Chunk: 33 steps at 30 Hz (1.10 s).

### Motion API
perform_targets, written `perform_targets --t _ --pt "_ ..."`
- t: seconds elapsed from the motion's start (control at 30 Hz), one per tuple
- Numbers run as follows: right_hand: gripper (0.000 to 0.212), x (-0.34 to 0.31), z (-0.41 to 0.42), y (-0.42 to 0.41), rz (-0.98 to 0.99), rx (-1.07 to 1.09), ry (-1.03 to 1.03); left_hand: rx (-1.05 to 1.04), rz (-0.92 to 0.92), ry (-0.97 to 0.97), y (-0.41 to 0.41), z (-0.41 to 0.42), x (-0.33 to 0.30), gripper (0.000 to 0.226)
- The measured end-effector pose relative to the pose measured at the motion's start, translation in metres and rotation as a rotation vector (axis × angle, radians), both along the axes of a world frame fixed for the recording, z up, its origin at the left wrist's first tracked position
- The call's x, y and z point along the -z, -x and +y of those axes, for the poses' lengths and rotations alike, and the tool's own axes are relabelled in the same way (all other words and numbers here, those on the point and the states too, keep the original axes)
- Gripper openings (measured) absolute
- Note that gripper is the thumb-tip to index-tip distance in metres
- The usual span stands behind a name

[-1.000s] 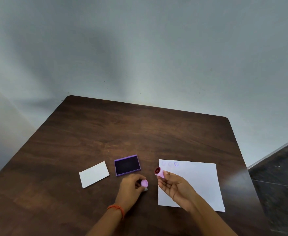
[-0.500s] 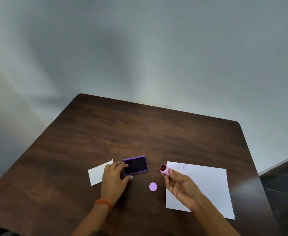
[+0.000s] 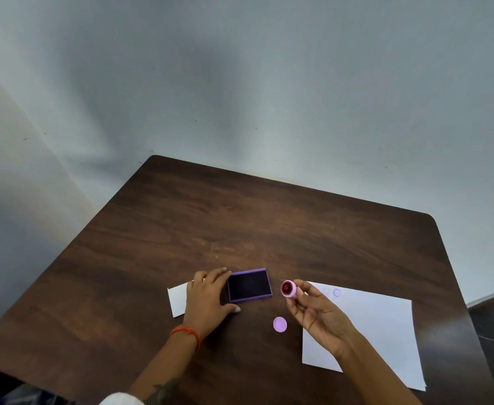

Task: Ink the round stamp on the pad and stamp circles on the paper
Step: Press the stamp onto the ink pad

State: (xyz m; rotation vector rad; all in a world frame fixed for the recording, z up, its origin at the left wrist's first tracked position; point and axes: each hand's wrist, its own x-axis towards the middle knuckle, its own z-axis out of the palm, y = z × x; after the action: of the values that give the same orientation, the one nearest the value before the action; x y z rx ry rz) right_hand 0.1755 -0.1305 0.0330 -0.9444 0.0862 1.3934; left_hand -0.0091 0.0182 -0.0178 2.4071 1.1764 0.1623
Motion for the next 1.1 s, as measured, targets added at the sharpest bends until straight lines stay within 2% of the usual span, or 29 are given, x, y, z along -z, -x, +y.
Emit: perform_targets --t 0.2,0.3,0.37,0.47,0.6,0.67,0.73,0.77,0.8,0.9,1.1 --pt "0.021 0.000 0.004 0.000 -0.065 -0.007 0.076 0.010 0.021 0.012 -0.002 0.004 0.003 0.072" --pt "0.018 0.001 0.012 0.004 -0.238 -0.033 0.121 0.000 0.011 0.006 -0.004 0.001 0.003 0.070" --pt "0.016 0.002 0.021 0.009 -0.504 -0.112 0.168 -0.009 0.000 0.003 -0.006 -0.002 0.004 0.070" --pt "0.016 0.004 0.038 0.021 -1.012 -0.223 0.250 -0.024 -0.011 0.005 -0.006 -0.004 0.006 0.070" --pt "0.018 0.009 0.064 0.041 -1.535 -0.325 0.142 -0.029 -0.015 -0.018 -0.005 -0.003 0.009 0.071" --pt "0.023 0.017 0.077 0.047 -1.723 -0.493 0.099 -0.019 -0.018 -0.036 -0.004 -0.002 0.011 0.070" --pt "0.035 0.023 0.084 0.049 -1.880 -0.809 0.098 -0.014 -0.028 -0.056 -0.003 0.000 0.012 0.069" --pt "0.039 0.026 0.086 0.050 -1.942 -0.924 0.100 -0.009 -0.030 -0.065 -0.002 0.000 0.013 0.069" --pt "0.039 0.029 0.085 0.050 -1.983 -0.952 0.086 -0.003 -0.026 -0.071 -0.001 0.000 0.014 0.069" --pt "0.035 0.037 0.080 0.048 -2.039 -0.891 0.034 0.011 -0.022 -0.084 0.001 0.000 0.016 0.068" --pt "0.040 0.046 0.079 0.052 -2.064 -0.838 0.024 0.021 -0.065 -0.087 0.002 0.001 0.020 0.068"
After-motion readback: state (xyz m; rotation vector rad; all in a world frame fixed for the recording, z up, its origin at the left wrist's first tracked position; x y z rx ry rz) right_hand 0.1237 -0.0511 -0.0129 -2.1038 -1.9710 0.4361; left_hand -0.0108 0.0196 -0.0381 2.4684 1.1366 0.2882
